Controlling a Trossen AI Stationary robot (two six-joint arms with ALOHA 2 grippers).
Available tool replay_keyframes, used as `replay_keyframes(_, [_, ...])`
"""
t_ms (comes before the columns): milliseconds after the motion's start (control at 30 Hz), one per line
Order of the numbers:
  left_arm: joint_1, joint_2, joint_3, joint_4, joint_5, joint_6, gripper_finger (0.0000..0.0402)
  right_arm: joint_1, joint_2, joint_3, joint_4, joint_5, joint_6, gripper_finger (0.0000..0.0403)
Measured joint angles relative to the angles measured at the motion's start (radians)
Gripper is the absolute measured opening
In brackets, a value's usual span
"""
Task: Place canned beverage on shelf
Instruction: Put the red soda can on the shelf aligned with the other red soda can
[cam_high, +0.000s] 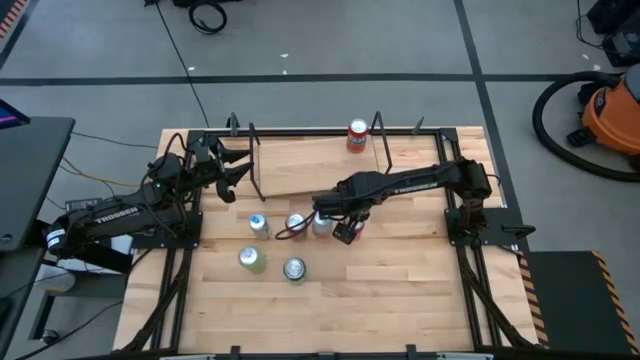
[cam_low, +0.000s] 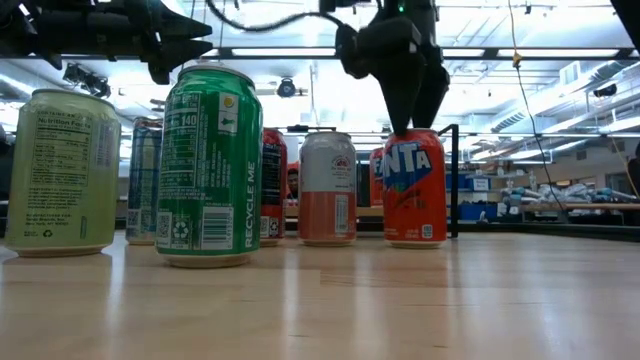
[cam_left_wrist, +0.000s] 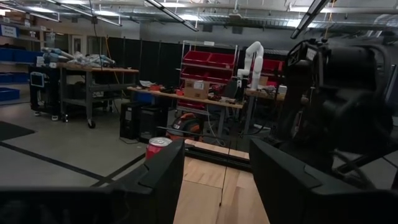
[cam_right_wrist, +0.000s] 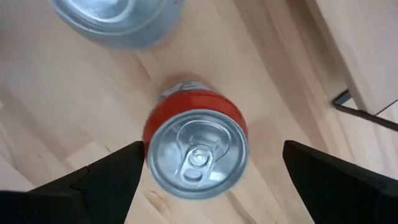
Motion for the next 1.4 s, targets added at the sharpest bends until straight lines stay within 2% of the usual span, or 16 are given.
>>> replay_keyframes(233, [0.0,0.0,0.0,0.0,0.0,0.0,0.0192,0.0,0.0,-0.117,0.152,-0.083,-0.013,0.0393])
replay_keyframes(567, [0.0,0.0,0.0,0.001,0.0,0.0,0.0192,-0.031,0.0,-0.171,0.171,-0.144,-0.04,0.0388])
replay_keyframes(667, [0.0,0.0,0.0,0.001,0.0,0.0,0.0192,-0.04,0.0,-0.171,0.17,-0.192,-0.101,0.0375])
replay_keyframes(833, [0.0,0.0,0.0,0.001,0.0,0.0,0.0192,-0.046,0.0,-0.171,0.168,-0.192,-0.196,0.0329])
replay_keyframes(933, [0.0,0.001,0.0,0.001,0.0,0.0,0.0192,-0.048,0.0,-0.171,0.163,-0.191,-0.308,0.0307])
replay_keyframes(1033, [0.0,0.001,0.0,0.002,0.0,0.0,0.0192,-0.048,0.0,-0.171,0.152,-0.186,-0.504,0.0305])
replay_keyframes(1267, [0.0,0.001,0.0,0.002,0.0,0.0,0.0192,-0.034,0.001,-0.171,0.146,-0.12,-1.041,0.0342])
replay_keyframes(1333, [0.0,0.001,0.0,0.001,0.0,0.0,0.0192,-0.03,0.001,-0.171,0.148,-0.095,-1.119,0.0345])
replay_keyframes(1400, [0.0,0.001,0.0,0.001,0.0,0.001,0.0192,-0.027,0.001,-0.171,0.151,-0.082,-1.122,0.0344])
